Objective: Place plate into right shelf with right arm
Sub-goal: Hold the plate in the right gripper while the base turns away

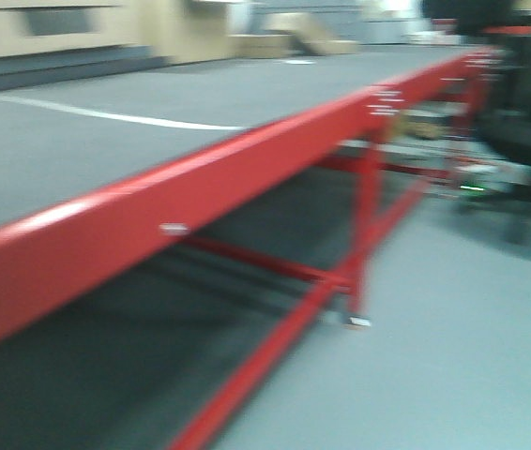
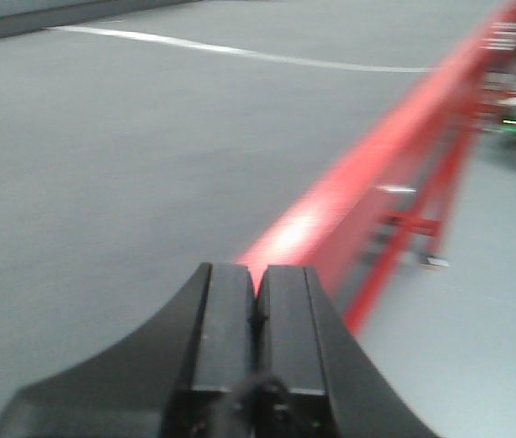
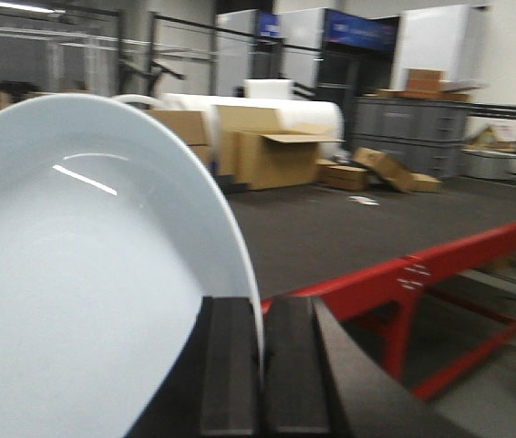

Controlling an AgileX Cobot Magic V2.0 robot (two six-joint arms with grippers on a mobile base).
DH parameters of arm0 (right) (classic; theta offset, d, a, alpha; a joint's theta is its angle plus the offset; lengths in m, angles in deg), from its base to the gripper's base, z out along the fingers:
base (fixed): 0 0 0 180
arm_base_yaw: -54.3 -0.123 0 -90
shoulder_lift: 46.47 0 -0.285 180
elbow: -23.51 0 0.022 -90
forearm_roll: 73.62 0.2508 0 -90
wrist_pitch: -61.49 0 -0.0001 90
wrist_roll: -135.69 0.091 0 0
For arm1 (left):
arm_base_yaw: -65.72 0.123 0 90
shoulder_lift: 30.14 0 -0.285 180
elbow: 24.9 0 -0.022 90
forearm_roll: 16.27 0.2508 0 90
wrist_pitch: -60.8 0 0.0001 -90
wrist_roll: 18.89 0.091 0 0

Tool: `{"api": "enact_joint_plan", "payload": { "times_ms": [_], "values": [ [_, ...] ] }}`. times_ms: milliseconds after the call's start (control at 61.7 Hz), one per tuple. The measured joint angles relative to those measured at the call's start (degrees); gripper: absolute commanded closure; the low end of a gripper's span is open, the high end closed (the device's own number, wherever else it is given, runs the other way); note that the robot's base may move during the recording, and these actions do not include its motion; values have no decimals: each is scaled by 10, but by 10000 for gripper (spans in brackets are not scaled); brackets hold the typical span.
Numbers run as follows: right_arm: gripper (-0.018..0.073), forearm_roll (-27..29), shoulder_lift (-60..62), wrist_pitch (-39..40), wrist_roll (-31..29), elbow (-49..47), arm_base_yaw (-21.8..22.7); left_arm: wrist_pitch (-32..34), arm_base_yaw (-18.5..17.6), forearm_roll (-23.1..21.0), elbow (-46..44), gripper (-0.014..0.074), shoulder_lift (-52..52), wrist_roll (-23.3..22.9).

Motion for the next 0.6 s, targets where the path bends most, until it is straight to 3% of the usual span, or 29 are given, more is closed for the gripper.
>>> {"api": "enact_joint_plan", "payload": {
  "times_ms": [600],
  "values": [
    [531, -1, 0, 0, 0, 0, 0, 0, 0, 0, 0, 643, 0, 0]
  ]
}}
